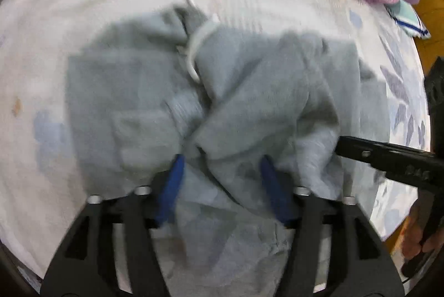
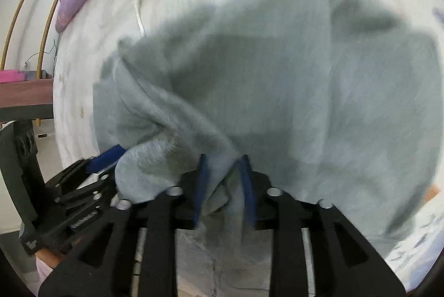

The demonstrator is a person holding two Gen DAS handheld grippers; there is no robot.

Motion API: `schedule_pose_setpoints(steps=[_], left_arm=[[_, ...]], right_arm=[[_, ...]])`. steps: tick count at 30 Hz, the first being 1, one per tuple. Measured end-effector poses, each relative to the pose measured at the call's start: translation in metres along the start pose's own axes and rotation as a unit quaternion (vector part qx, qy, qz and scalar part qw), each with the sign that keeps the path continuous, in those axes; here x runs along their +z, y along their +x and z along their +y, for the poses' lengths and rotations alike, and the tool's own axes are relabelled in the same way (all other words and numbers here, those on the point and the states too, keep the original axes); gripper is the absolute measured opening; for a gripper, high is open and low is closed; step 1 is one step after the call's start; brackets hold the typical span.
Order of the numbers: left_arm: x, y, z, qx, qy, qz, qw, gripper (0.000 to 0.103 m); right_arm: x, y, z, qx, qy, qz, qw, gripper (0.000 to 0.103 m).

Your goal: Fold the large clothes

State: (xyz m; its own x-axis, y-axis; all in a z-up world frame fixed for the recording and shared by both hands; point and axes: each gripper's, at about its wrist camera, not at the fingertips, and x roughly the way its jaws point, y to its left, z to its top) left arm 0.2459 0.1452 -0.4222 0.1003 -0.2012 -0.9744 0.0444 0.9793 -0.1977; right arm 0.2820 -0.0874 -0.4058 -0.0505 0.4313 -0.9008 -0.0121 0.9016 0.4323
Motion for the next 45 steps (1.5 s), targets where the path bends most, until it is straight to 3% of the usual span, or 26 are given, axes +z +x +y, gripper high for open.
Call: schedule_pose_setpoints(steps=[1, 8, 10, 13, 15, 16, 18, 19, 20, 22, 25, 27, 28, 29, 30, 31, 34, 36, 40, 45], left_arm=[[0.004, -0.006, 0.002, -0.004, 0.001, -0.008, 1.0000, 0.062], [0.029, -0.025, 0.014, -0.050, -0.026, -0.049, 0.9972, 0.072], [0.036, -0.022, 0.023, -0.056, -0.039, -0.059, 0.9959, 0.072], [0.048, -0.005, 0.029, -0.035, -0.045, -0.041, 0.9975, 0.072], [0.057, 0.003, 0.025, -0.042, -0.033, -0.060, 0.9968, 0.072], [0.061, 0.006, 0.024, -0.044, -0.024, -0.071, 0.9962, 0.070], [0.066, 0.013, 0.022, -0.057, -0.003, -0.081, 0.9951, 0.036], [0.068, 0.018, 0.022, -0.058, 0.003, -0.073, 0.9956, 0.014], [0.071, 0.029, 0.023, -0.057, 0.007, -0.057, 0.9967, 0.008], [0.073, 0.030, 0.031, -0.061, -0.007, -0.061, 0.9963, 0.005], [0.072, 0.019, 0.046, -0.090, -0.044, -0.088, 0.9910, 0.005], [0.071, 0.017, 0.058, -0.084, -0.074, -0.091, 0.9895, 0.005], [0.070, 0.018, 0.064, -0.085, -0.086, -0.091, 0.9884, 0.005], [0.068, 0.021, 0.069, -0.091, -0.103, -0.087, 0.9866, 0.005], [0.067, 0.024, 0.074, -0.092, -0.121, -0.082, 0.9851, 0.005], [0.066, 0.027, 0.081, -0.088, -0.143, -0.075, 0.9830, 0.005], [0.059, 0.026, 0.095, -0.090, -0.189, -0.071, 0.9752, 0.005], [0.055, 0.020, 0.102, -0.090, -0.206, -0.076, 0.9714, 0.005], [0.050, 0.004, 0.105, -0.085, -0.209, -0.088, 0.9702, 0.005], [0.037, -0.027, 0.098, -0.071, -0.183, -0.110, 0.9744, 0.005]], right_arm=[[0.003, -0.009, -0.003, 0.001, 0.005, -0.014, 1.000, 0.058], [0.032, -0.031, -0.015, 0.055, 0.024, -0.050, 0.997, 0.058], [0.054, -0.032, -0.006, 0.074, 0.014, -0.055, 0.996, 0.058], [0.090, -0.023, 0.022, 0.094, -0.011, -0.051, 0.994, 0.058], [0.110, -0.014, 0.041, 0.096, -0.031, -0.045, 0.994, 0.058], [0.123, -0.007, 0.054, 0.102, -0.046, -0.039, 0.993, 0.058], [0.141, 0.001, 0.066, 0.113, -0.061, -0.022, 0.992, 0.058], [0.154, 0.013, 0.079, 0.112, -0.071, -0.008, 0.991, 0.058], [0.164, 0.020, 0.086, 0.111, -0.080, -0.005, 0.991, 0.058], [0.184, 0.040, 0.105, 0.069, -0.092, 0.002, 0.993, 0.058], [0.202, 0.067, 0.126, 0.068, -0.100, 0.016, 0.993, 0.056], [0.208, 0.083, 0.137, 0.055, -0.109, 0.016, 0.992, 0.050], [0.212, 0.094, 0.142, 0.051, -0.109, 0.021, 0.992, 0.042], [0.216, 0.110, 0.143, 0.053, -0.099, 0.035, 0.993, 0.024], [0.217, 0.119, 0.143, 0.041, -0.086, 0.040, 0.995, 0.011], [0.216, 0.119, 0.142, 0.036, -0.078, 0.033, 0.996, 0.004], [0.191, 0.081, 0.145, 0.066, -0.085, -0.029, 0.994, 0.004], [0.172, 0.056, 0.143, 0.082, -0.079, -0.048, 0.992, 0.004], [0.143, 0.016, 0.142, 0.101, -0.084, -0.067, 0.989, 0.004], [0.093, -0.043, 0.148, 0.124, -0.117, -0.099, 0.980, 0.004]])
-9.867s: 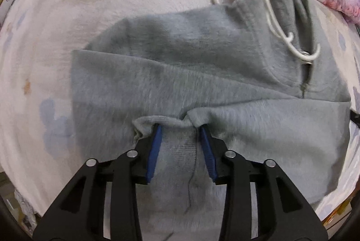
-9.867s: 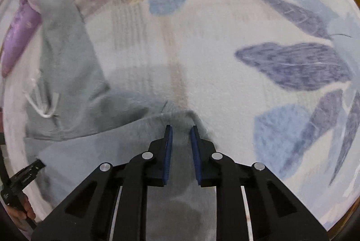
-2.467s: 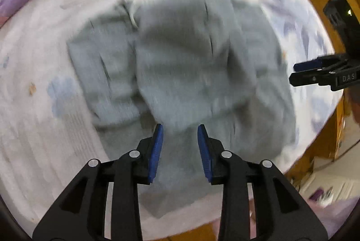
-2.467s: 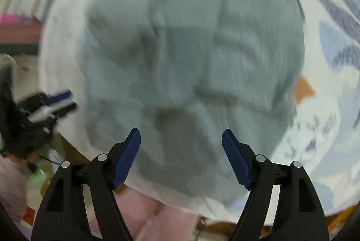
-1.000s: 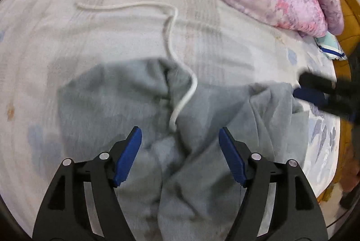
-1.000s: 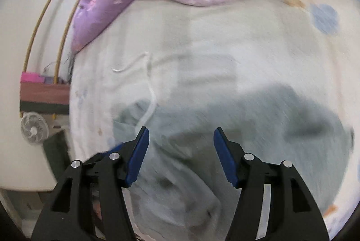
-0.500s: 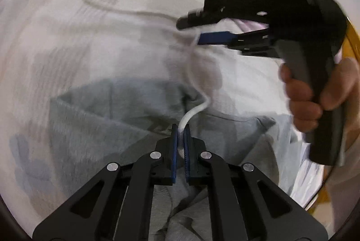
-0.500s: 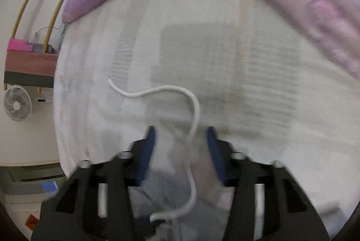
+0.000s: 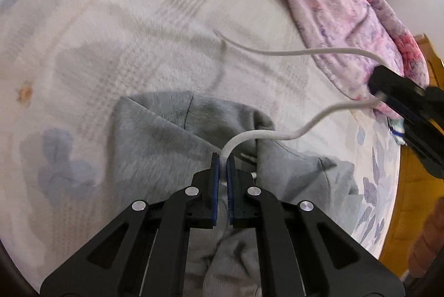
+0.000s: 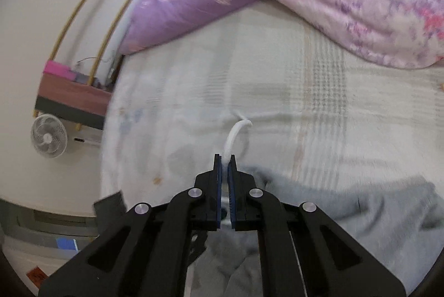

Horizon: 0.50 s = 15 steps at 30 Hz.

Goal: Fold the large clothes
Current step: 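Grasp a white drawstring with the left tool while the right tool grasps the other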

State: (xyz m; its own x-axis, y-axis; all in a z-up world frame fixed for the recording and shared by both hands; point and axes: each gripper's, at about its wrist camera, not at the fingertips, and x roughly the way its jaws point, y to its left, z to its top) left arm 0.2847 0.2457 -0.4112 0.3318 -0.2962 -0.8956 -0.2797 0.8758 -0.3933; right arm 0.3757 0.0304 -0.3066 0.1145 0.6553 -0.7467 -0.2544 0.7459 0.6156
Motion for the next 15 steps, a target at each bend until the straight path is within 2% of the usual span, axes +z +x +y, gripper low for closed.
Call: schedule_pose_setpoints(steps=[5, 7, 11, 15], left_arm=[[-0.029, -0.041, -0.026, 0.012, 0.044, -0.018, 0.9988, 0.005], [-0.046, -0.055, -0.034, 0.020, 0.062, -0.022, 0.9976, 0.005], [-0.084, -0.075, -0.038, 0.040, 0.092, -0.010, 0.9949, 0.006], [-0.114, -0.071, -0.034, 0.054, 0.105, 0.019, 0.9928, 0.006]], right_arm=[[-0.047, -0.046, 0.034, 0.002, -0.016, -0.005, 1.000, 0.004], [-0.068, -0.064, 0.041, -0.010, -0.018, 0.000, 1.000, 0.004], [-0.127, -0.091, 0.031, -0.034, 0.031, 0.028, 0.999, 0.004], [-0.187, -0.097, 0.007, -0.059, 0.099, 0.069, 0.991, 0.004]])
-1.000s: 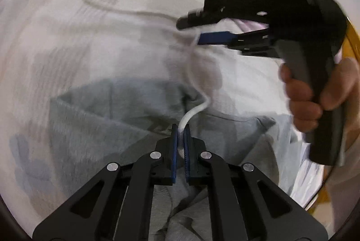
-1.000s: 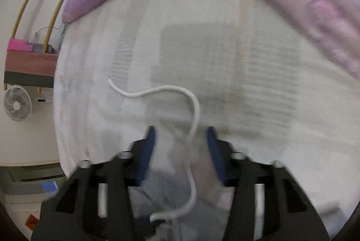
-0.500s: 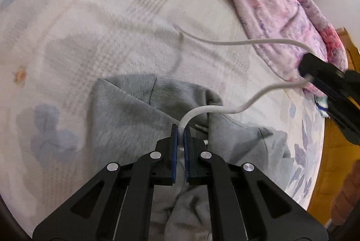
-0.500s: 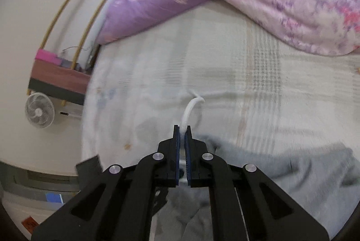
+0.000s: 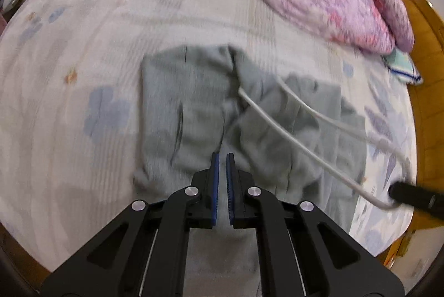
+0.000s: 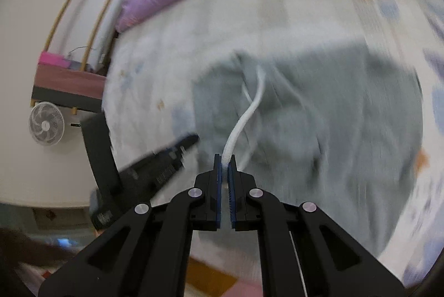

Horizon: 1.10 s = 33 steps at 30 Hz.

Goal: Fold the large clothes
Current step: 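Grasp a white drawstring with the left tool while the right tool grasps the other, then lay the drawstrings onto the folded hoodie and open both tools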

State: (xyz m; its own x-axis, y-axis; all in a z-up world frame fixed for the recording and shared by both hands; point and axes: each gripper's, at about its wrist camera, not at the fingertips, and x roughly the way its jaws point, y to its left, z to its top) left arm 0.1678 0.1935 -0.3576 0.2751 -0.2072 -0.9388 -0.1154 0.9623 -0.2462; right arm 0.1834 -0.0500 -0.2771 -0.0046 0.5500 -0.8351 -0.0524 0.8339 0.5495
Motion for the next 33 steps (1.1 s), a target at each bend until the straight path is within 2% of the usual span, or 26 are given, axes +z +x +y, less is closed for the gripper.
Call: schedule_pose_setpoints(steps=[3, 4, 5, 6, 7, 8, 10, 12, 13, 15, 18, 19, 20, 21, 22, 25, 28, 31, 33], left_arm=[[-0.015, 0.016, 0.002, 0.022, 0.007, 0.033, 0.9992, 0.006], [-0.020, 0.020, 0.003, 0.024, 0.009, 0.040, 0.9989, 0.006], [-0.024, 0.022, 0.005, 0.028, 0.010, 0.045, 0.9985, 0.006], [-0.028, 0.025, 0.006, 0.034, 0.012, 0.050, 0.9981, 0.006], [-0.030, 0.026, 0.007, 0.038, 0.013, 0.054, 0.9977, 0.006], [-0.033, 0.028, 0.007, 0.041, 0.016, 0.062, 0.9971, 0.009], [-0.037, 0.027, 0.006, 0.049, 0.023, 0.068, 0.9962, 0.017], [-0.038, 0.026, 0.003, 0.050, 0.033, 0.067, 0.9959, 0.023], [-0.038, 0.026, 0.002, 0.049, 0.036, 0.066, 0.9960, 0.026], [-0.037, 0.028, 0.000, 0.048, 0.035, 0.067, 0.9960, 0.026], [-0.034, 0.030, -0.006, 0.040, 0.034, 0.063, 0.9966, 0.027], [-0.034, 0.031, -0.009, 0.040, 0.037, 0.061, 0.9967, 0.027], [-0.034, 0.032, -0.012, 0.041, 0.040, 0.059, 0.9966, 0.027], [-0.034, 0.034, -0.014, 0.041, 0.042, 0.060, 0.9965, 0.027], [-0.035, 0.037, -0.016, 0.040, 0.040, 0.063, 0.9964, 0.027], [-0.036, 0.040, -0.018, 0.035, 0.030, 0.074, 0.9962, 0.027], [-0.040, 0.039, -0.020, 0.037, 0.038, 0.075, 0.9958, 0.027], [-0.044, 0.042, -0.020, 0.040, 0.047, 0.089, 0.9941, 0.027], [-0.045, 0.042, -0.019, 0.047, 0.050, 0.091, 0.9935, 0.027]], right_arm=[[-0.027, 0.023, -0.034, -0.028, 0.055, 0.039, 0.997, 0.008], [-0.038, 0.042, -0.052, -0.065, 0.074, 0.077, 0.992, 0.010], [-0.046, 0.056, -0.064, -0.089, 0.086, 0.116, 0.986, 0.030], [-0.056, 0.071, -0.078, -0.110, 0.108, 0.163, 0.975, 0.045], [-0.065, 0.078, -0.090, -0.118, 0.132, 0.185, 0.967, 0.064], [-0.073, 0.076, -0.098, -0.113, 0.156, 0.182, 0.964, 0.064], [-0.076, 0.065, -0.101, -0.100, 0.166, 0.165, 0.967, 0.067], [-0.062, 0.046, -0.095, -0.086, 0.154, 0.111, 0.978, 0.070], [-0.048, 0.038, -0.089, -0.070, 0.132, 0.074, 0.986, 0.070], [-0.023, 0.036, -0.077, -0.057, 0.084, 0.043, 0.994, 0.070], [0.008, 0.048, -0.060, -0.049, 0.018, -0.006, 0.999, 0.070], [0.017, 0.057, -0.056, -0.055, 0.003, -0.016, 0.998, 0.064], [0.026, 0.073, -0.053, -0.054, -0.012, -0.011, 0.998, 0.035], [0.027, 0.086, -0.054, -0.053, -0.010, 0.009, 0.998, 0.014], [0.028, 0.103, -0.058, -0.053, 0.006, 0.034, 0.998, 0.001], [0.012, 0.113, -0.065, -0.057, 0.031, 0.047, 0.997, 0.001], [-0.029, 0.106, -0.082, -0.052, 0.103, 0.073, 0.991, 0.000], [-0.077, 0.101, -0.095, -0.074, 0.141, 0.103, 0.982, 0.000], [-0.098, 0.105, -0.104, -0.076, 0.170, 0.142, 0.972, 0.000]])
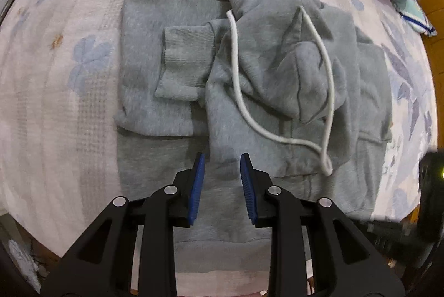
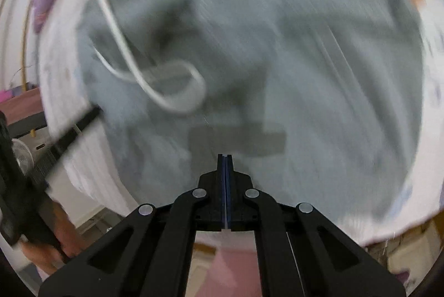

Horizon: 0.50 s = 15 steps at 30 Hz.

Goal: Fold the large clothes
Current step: 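Lay the drawstrings onto the folded hoodie and open both tools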

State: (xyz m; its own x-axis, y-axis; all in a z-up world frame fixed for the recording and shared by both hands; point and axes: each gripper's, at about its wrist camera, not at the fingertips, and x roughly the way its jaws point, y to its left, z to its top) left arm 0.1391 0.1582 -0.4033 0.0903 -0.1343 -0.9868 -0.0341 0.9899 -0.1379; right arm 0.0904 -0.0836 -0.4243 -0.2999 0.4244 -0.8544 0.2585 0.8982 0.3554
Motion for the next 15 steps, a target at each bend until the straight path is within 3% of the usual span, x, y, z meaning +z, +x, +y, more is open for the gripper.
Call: schedule_pose_setpoints(steps=[2, 4, 6, 7, 8, 10, 12, 13, 15], left_arm=[[-0.001, -0.001, 0.003, -0.003, -0.005, -0.001, 1.0000, 0.028], [-0.001, 0.000, 0.006, -0.003, -0.010, -0.002, 0.9999, 0.030], [-0.001, 0.001, 0.007, 0.003, -0.010, -0.002, 0.9999, 0.032], [-0.001, 0.002, 0.009, 0.004, -0.011, -0.003, 0.9999, 0.032], [-0.001, 0.002, 0.009, 0.004, -0.012, -0.003, 0.9999, 0.032], [-0.001, 0.003, 0.008, 0.005, -0.014, -0.003, 0.9999, 0.032], [-0.001, 0.003, 0.007, 0.004, -0.012, -0.006, 0.9999, 0.032], [-0.002, 0.004, 0.007, 0.005, -0.011, -0.005, 0.9999, 0.032], [-0.002, 0.005, 0.008, 0.009, -0.012, 0.001, 0.9999, 0.032]], right_arm=[[-0.003, -0.004, -0.005, 0.013, 0.019, 0.003, 1.000, 0.005], [0.007, -0.019, 0.009, 0.036, -0.012, -0.037, 0.999, 0.009], [0.025, -0.034, 0.038, 0.019, -0.066, -0.083, 0.994, 0.048], [0.031, -0.037, 0.048, 0.018, -0.084, -0.097, 0.992, 0.084], [0.041, -0.040, 0.064, 0.025, -0.116, -0.119, 0.986, 0.085], [0.054, -0.035, 0.084, 0.041, -0.149, -0.135, 0.979, 0.079], [0.069, -0.019, 0.094, 0.039, -0.163, -0.127, 0.978, 0.037], [0.077, -0.011, 0.093, 0.049, -0.156, -0.114, 0.980, 0.003], [0.075, -0.006, 0.084, 0.076, -0.119, -0.112, 0.984, 0.004]])
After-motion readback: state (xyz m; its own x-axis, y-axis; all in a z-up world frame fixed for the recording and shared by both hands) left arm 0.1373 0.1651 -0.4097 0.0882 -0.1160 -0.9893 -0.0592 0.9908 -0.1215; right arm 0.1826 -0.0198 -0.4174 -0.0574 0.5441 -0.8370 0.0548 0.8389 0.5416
